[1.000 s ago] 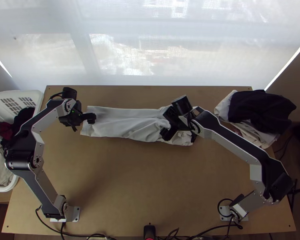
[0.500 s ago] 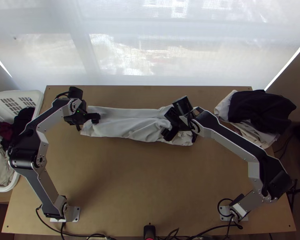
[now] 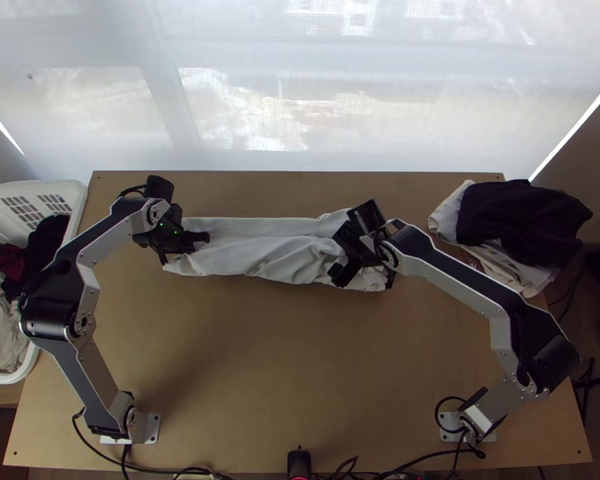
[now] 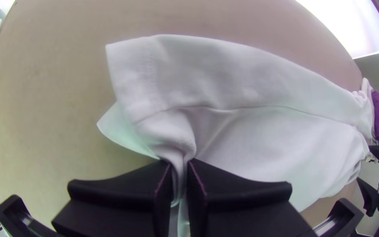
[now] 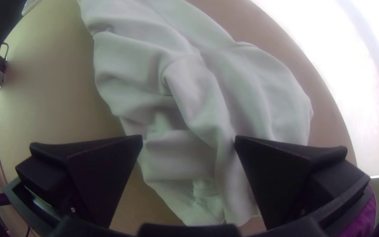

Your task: Fold the t-shirt

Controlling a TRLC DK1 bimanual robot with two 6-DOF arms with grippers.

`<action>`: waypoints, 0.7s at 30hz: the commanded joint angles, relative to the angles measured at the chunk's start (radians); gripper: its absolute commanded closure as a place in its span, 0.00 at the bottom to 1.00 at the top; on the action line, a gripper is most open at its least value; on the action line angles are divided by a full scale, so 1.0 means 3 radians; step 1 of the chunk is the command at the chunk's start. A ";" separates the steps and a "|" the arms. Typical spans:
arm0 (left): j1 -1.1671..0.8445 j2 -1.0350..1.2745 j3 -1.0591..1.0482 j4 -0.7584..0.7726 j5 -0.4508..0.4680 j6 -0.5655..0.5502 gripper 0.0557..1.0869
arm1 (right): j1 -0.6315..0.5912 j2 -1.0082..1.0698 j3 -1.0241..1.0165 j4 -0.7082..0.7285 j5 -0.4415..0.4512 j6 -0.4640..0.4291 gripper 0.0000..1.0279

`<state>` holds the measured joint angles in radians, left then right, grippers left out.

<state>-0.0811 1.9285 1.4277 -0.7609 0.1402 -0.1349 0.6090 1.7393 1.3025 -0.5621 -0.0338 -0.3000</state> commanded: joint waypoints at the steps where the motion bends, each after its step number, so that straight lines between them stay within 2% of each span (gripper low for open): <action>1: 0.0020 -0.0170 0.0186 -0.0118 0.0054 0.0025 0.97 | -0.0005 0.0026 -0.0144 0.0053 0.0010 -0.0002 0.05; 12: 0.0035 -0.0415 0.0917 -0.0511 0.0274 0.0040 0.97 | 0.0046 0.0195 -0.0307 0.0099 0.0005 0.0034 0.05; 21: -0.0159 -0.0497 0.1188 -0.0624 0.0632 0.0040 0.97 | 0.0036 0.0261 -0.0399 0.0130 0.0005 0.0044 0.05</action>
<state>-0.0875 1.7992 1.7218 -0.9234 0.2710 -0.1230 0.6197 1.8050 1.2026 -0.5270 -0.0311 -0.2909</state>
